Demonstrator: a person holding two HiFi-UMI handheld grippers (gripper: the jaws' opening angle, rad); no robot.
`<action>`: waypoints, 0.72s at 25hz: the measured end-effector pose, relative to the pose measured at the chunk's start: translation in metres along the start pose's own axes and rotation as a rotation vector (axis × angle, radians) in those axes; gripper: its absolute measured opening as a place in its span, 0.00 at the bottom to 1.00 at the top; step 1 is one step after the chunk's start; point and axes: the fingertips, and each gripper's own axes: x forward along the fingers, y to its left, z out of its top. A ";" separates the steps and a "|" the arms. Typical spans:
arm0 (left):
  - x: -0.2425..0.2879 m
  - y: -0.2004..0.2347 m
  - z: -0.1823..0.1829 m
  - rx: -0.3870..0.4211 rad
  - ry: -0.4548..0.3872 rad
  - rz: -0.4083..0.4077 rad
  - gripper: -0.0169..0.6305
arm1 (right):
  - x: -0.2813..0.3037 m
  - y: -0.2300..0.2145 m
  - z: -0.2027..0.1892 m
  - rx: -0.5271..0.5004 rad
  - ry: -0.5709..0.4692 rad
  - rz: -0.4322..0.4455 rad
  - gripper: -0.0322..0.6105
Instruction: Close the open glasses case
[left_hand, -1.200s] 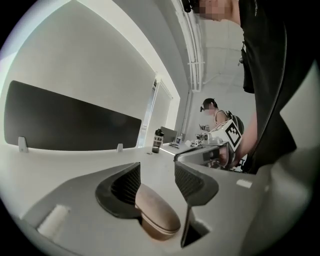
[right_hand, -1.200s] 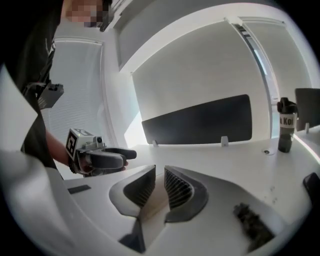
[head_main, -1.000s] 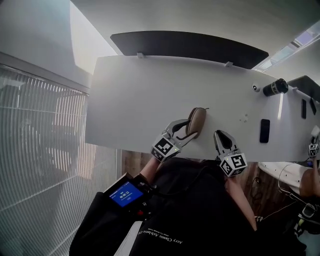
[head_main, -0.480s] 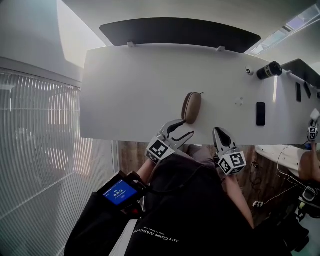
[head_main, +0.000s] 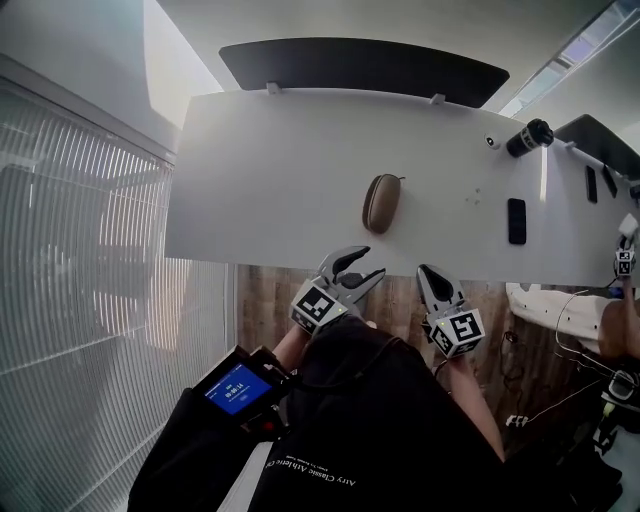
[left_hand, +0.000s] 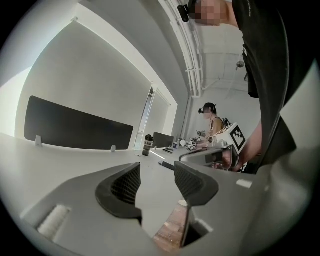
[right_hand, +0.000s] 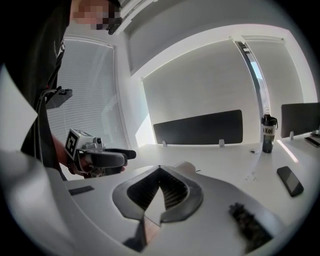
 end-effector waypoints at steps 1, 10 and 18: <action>-0.005 -0.008 -0.003 0.006 0.000 0.001 0.37 | -0.006 0.008 -0.004 -0.007 -0.003 0.006 0.06; -0.076 -0.107 -0.038 0.026 0.018 0.049 0.37 | -0.072 0.096 -0.047 0.017 -0.050 0.065 0.06; -0.142 -0.125 -0.049 0.030 0.006 0.043 0.37 | -0.084 0.167 -0.061 -0.031 -0.018 0.044 0.06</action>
